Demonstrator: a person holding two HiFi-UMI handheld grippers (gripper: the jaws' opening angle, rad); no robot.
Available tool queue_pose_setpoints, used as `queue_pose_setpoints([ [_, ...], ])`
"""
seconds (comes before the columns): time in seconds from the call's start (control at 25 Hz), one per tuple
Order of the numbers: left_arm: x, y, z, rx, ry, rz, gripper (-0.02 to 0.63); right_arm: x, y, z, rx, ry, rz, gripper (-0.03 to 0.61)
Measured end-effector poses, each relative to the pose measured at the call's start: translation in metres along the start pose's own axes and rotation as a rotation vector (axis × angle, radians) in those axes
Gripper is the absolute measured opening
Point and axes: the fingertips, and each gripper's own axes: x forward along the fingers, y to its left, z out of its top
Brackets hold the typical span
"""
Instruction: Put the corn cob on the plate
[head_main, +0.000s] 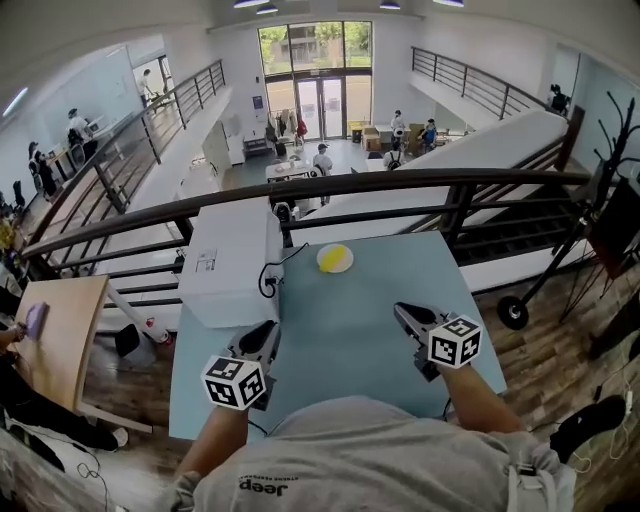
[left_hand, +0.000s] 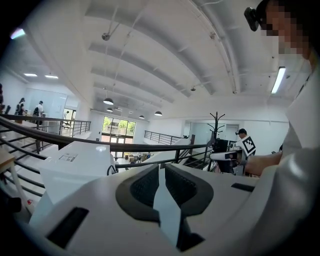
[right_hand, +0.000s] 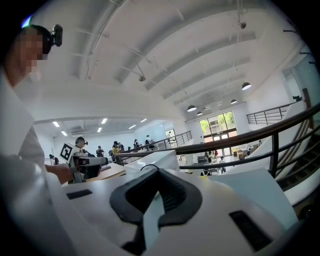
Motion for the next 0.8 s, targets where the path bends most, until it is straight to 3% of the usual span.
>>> queue_pose_setpoints([
  [0.8, 0.017, -0.01, -0.01, -0.032, 0.0, 0.002, 0.055, -0.004, -0.021, -0.001, -0.007, 0.021, 0.003, 0.015],
])
